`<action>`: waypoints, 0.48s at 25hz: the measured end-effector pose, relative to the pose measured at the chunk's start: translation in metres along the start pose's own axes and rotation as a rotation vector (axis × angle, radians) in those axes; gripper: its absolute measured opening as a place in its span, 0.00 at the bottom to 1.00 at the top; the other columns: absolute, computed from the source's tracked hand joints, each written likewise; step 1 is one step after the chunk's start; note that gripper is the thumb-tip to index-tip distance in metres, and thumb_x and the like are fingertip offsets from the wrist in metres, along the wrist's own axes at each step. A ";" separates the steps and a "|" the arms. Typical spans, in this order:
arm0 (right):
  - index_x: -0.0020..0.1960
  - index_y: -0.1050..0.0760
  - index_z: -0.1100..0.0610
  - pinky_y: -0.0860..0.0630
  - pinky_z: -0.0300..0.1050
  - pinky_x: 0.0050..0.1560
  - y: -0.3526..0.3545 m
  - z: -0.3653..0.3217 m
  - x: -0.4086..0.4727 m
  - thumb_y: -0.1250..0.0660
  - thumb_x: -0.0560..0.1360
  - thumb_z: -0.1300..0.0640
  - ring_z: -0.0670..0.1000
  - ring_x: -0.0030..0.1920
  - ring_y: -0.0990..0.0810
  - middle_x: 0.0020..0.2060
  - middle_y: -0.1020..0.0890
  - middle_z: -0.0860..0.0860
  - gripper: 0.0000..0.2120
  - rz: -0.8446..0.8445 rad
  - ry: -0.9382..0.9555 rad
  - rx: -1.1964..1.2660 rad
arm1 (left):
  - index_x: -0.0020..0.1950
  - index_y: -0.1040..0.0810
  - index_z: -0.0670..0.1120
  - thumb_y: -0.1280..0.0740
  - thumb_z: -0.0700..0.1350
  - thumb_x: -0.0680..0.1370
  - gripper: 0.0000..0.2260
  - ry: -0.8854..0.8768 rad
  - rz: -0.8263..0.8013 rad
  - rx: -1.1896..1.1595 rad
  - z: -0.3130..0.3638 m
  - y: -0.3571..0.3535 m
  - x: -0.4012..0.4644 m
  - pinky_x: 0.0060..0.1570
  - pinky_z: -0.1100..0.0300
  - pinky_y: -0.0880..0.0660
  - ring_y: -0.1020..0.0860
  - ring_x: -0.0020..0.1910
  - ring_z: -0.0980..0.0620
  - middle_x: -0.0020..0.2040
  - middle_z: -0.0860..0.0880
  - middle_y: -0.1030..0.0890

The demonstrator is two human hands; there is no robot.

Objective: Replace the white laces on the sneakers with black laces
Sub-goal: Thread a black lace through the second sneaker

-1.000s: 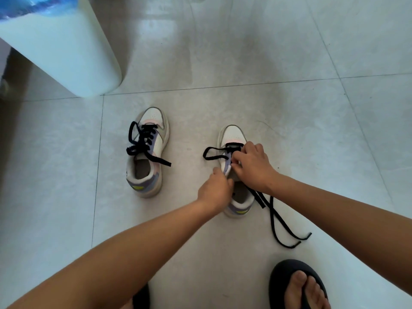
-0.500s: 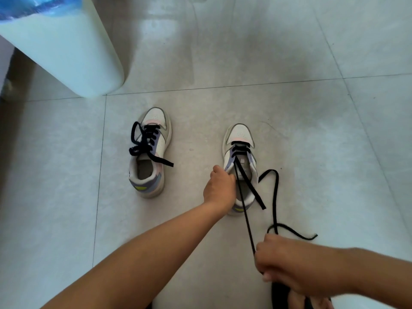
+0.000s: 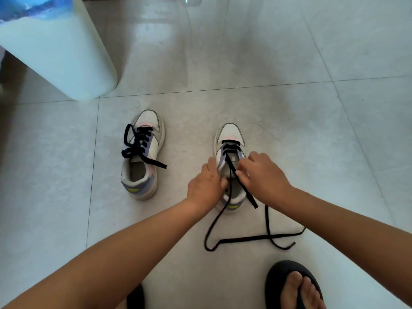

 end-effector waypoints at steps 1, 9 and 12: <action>0.59 0.26 0.57 0.33 0.47 0.52 -0.006 -0.004 0.005 0.41 0.79 0.51 0.56 0.59 0.32 0.57 0.29 0.54 0.13 -0.083 0.007 -0.185 | 0.70 0.42 0.42 0.43 0.50 0.80 0.21 0.030 -0.008 -0.043 -0.001 -0.001 0.000 0.43 0.54 0.32 0.24 0.55 0.40 0.61 0.43 0.28; 0.43 0.27 0.58 0.28 0.47 0.46 0.005 -0.001 0.015 0.39 0.76 0.58 0.54 0.45 0.26 0.42 0.25 0.53 0.05 -0.091 -0.271 0.534 | 0.60 0.36 0.41 0.47 0.49 0.81 0.14 0.036 0.035 0.064 -0.003 0.001 0.001 0.41 0.55 0.35 0.22 0.52 0.41 0.56 0.43 0.23; 0.48 0.28 0.59 0.27 0.42 0.32 0.023 0.024 0.014 0.40 0.79 0.59 0.49 0.31 0.27 0.33 0.24 0.51 0.04 -0.228 -0.340 0.890 | 0.60 0.36 0.41 0.47 0.49 0.81 0.13 0.028 0.055 0.136 -0.009 0.005 0.001 0.41 0.55 0.32 0.22 0.52 0.41 0.55 0.43 0.22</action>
Point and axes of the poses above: each hand's wrist, its own x-axis towards the middle knuckle, its own y-axis out of the back of the hand, z = x × y, the point moved 2 cm from there along x, towards the middle knuckle
